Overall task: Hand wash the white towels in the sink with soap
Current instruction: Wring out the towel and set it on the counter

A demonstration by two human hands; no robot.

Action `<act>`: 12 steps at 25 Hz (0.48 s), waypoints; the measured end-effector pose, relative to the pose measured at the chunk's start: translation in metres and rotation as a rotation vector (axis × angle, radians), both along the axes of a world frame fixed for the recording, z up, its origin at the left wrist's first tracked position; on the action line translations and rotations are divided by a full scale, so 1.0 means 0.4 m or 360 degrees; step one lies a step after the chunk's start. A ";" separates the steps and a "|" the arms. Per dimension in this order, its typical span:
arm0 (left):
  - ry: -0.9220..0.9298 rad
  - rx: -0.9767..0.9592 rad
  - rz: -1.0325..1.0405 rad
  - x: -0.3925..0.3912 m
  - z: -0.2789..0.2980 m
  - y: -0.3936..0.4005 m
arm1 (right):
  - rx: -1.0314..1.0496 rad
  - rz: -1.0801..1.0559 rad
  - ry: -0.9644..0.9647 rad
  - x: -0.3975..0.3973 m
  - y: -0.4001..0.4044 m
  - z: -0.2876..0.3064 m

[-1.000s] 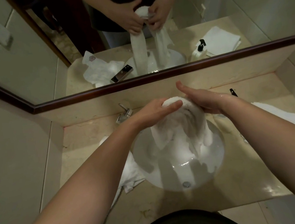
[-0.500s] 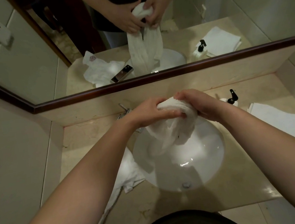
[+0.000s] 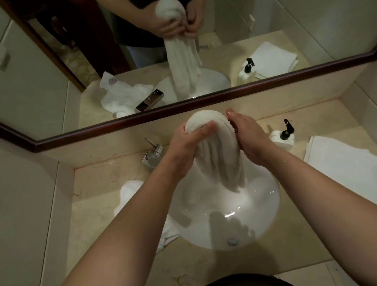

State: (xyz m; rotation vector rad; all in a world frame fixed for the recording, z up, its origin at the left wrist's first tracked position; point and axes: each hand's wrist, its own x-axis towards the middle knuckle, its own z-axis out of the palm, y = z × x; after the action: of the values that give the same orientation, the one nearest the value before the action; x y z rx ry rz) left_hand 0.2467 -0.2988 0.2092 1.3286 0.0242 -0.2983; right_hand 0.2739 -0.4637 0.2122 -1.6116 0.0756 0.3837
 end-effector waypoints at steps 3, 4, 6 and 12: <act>0.0107 -0.0117 -0.0004 0.004 -0.012 -0.015 | -0.0227 0.0210 -0.0035 0.006 -0.009 0.016; 0.0125 -0.0150 -0.0046 0.005 -0.008 -0.022 | -0.0196 0.0268 -0.0056 0.002 -0.017 0.023; 0.0138 -0.0231 -0.0138 0.007 0.011 -0.044 | 0.0066 0.0405 0.0005 -0.009 -0.026 0.036; 0.0238 -0.0163 0.0168 0.039 0.036 -0.053 | 0.0503 0.0309 0.0447 -0.032 0.017 0.000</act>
State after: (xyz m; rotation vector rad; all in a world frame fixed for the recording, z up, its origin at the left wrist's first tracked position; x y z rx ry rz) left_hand 0.2624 -0.3201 0.2237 1.1973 0.2018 -0.3047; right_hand 0.2613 -0.4568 0.2121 -1.2483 0.0675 0.7348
